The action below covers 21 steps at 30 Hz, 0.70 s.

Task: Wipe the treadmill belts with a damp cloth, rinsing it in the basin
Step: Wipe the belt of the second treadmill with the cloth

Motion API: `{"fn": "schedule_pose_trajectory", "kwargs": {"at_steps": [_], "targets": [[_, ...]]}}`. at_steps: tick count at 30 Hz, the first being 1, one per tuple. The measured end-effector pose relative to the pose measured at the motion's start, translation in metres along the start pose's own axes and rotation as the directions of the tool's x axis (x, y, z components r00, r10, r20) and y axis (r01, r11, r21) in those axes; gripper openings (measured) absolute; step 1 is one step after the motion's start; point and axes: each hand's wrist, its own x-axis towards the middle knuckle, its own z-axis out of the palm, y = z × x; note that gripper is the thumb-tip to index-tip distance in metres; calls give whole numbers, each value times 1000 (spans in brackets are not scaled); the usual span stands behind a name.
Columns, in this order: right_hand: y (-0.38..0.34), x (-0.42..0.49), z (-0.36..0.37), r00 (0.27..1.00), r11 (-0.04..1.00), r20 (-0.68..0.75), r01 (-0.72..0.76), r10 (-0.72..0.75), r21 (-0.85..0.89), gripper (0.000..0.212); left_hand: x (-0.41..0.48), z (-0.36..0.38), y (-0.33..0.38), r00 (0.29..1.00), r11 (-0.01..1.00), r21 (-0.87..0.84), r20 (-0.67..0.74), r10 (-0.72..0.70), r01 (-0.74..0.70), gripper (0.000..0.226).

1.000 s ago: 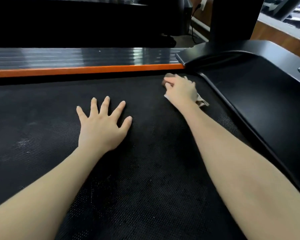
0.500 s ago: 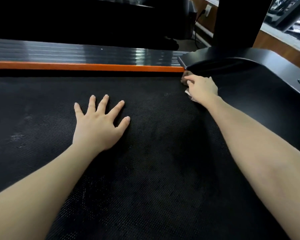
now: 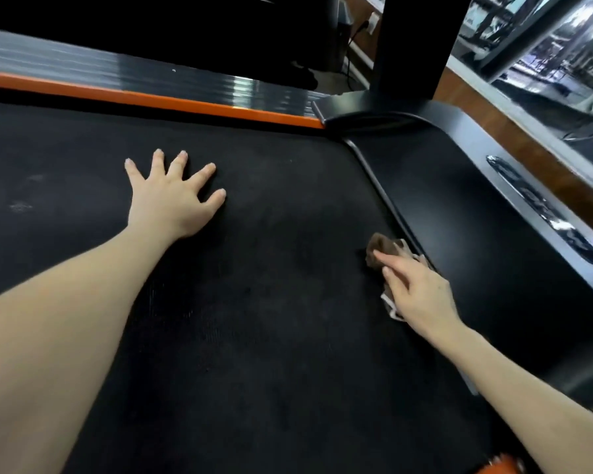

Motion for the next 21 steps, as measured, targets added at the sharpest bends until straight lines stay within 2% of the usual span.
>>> {"fn": "schedule_pose_trajectory", "kwargs": {"at_steps": [3,5,8,11,12,14,16,17,18,19,20,21], "targets": [[-1,0,8,998,998,-34,-46,45,-30,31,-10,-10,-3,992,985,-174,-126,-23,0,65],[-2,5,13,996,996,-60,-70,67,-50,31,-27,-22,-7,985,982,-188,-167,-37,5,63],[-1,4,14,995,995,-68,-82,78,-60,31,-75,-34,-11,994,996,-71,-95,44,-50,63],[-19,-3,7,987,992,-96,-121,125,48,29,-125,-23,-11,998,998,-12,26,55,-55,72],[-29,-11,6,994,994,-81,-65,72,85,28,-136,-16,-11,997,998,-3,48,58,-58,77],[-51,-37,9,982,972,-11,186,-187,144,26,-145,-6,-13,997,998,-11,45,60,-59,81],[-62,-63,15,880,871,83,443,-468,213,29,-142,-1,-15,998,999,-15,37,49,-49,80],[-61,-64,16,819,816,111,529,-563,233,30,-141,0,-15,998,999,-7,33,47,-46,80],[-58,-54,17,782,786,127,578,-610,219,30,-141,0,-15,999,999,2,23,48,-48,79],[-54,-35,20,786,791,120,583,-607,185,30,-141,1,-15,999,999,6,14,49,-49,79],[-52,-11,23,839,842,95,520,-535,147,31,-141,2,-15,999,999,8,11,48,-48,78],[-52,17,28,916,913,46,392,-399,111,31,-142,2,-14,999,999,6,11,46,-46,78]]}}
